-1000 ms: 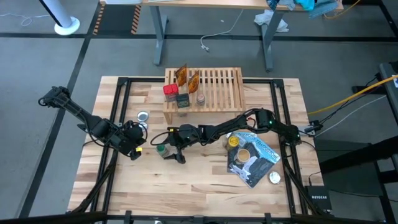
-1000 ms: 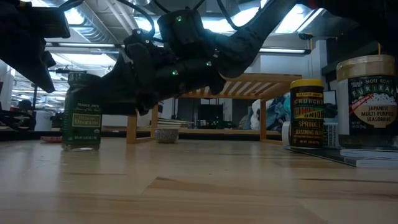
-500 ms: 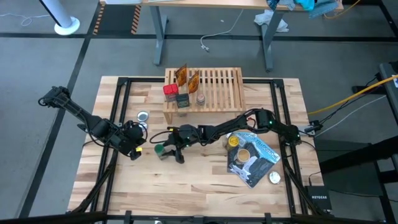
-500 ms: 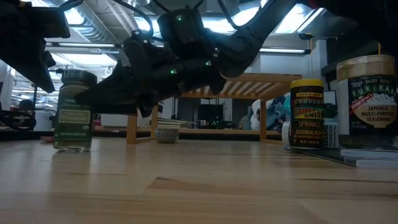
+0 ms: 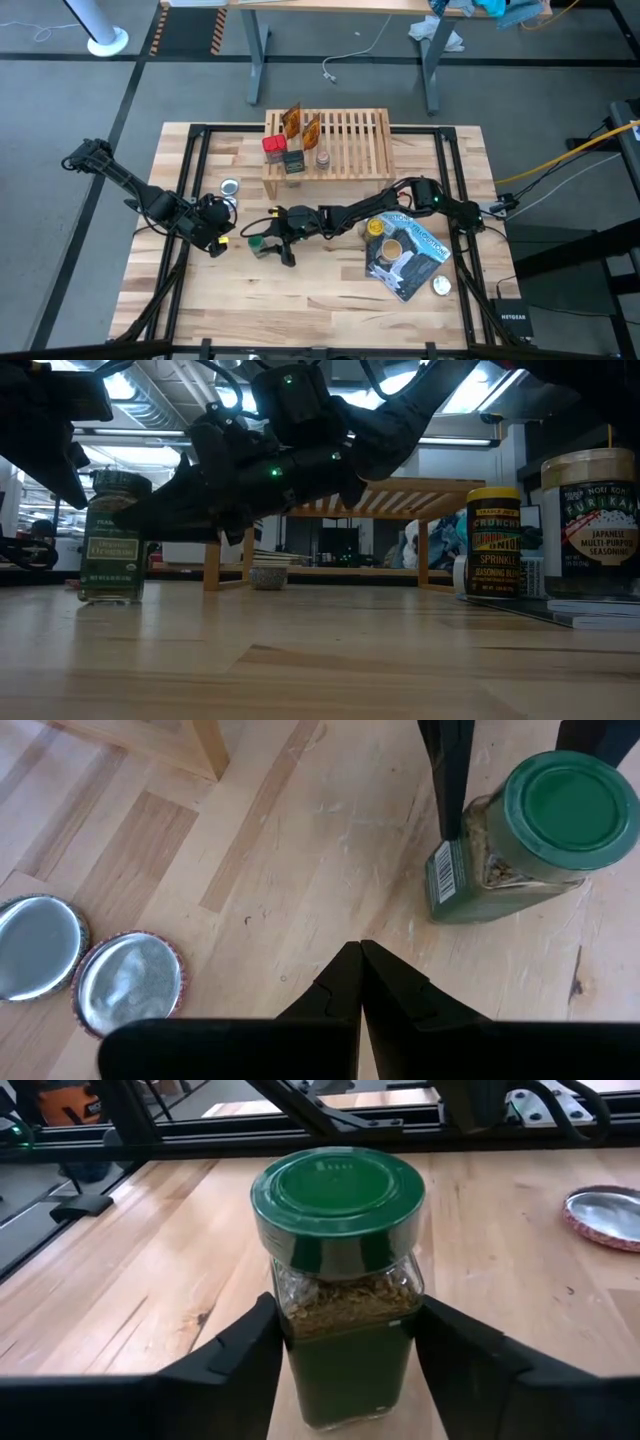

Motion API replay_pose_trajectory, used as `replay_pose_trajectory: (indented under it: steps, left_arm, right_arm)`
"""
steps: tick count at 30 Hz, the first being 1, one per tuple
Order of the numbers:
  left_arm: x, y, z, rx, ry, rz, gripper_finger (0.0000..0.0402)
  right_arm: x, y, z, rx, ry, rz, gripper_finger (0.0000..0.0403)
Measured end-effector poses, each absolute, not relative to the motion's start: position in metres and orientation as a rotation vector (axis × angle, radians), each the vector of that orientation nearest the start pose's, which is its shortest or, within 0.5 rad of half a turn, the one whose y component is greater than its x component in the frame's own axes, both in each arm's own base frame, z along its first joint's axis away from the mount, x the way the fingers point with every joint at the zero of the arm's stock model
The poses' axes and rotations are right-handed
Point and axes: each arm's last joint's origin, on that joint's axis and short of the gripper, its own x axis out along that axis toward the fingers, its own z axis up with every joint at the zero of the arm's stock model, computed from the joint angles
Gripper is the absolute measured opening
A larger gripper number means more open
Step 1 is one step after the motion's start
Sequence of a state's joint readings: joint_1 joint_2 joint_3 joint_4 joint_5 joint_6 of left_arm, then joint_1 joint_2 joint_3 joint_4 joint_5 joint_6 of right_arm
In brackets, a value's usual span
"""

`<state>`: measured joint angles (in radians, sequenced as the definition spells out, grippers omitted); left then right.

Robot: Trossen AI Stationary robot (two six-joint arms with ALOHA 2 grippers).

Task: Shelf spices
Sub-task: Put the green seasoning bottle on the shelf

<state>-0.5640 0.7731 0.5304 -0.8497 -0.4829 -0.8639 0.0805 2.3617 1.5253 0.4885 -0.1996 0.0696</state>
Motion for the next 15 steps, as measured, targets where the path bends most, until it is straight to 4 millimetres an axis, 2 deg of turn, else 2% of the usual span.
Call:
replay_pose_trajectory:
  steps: [15]
  left_arm:
    - [0.114, -0.056, 0.204, -0.253, 0.880, 0.326, 0.0001]
  right_arm:
    - [0.503, 0.059, 0.115, 0.028, 0.367, 0.276, 0.0208]
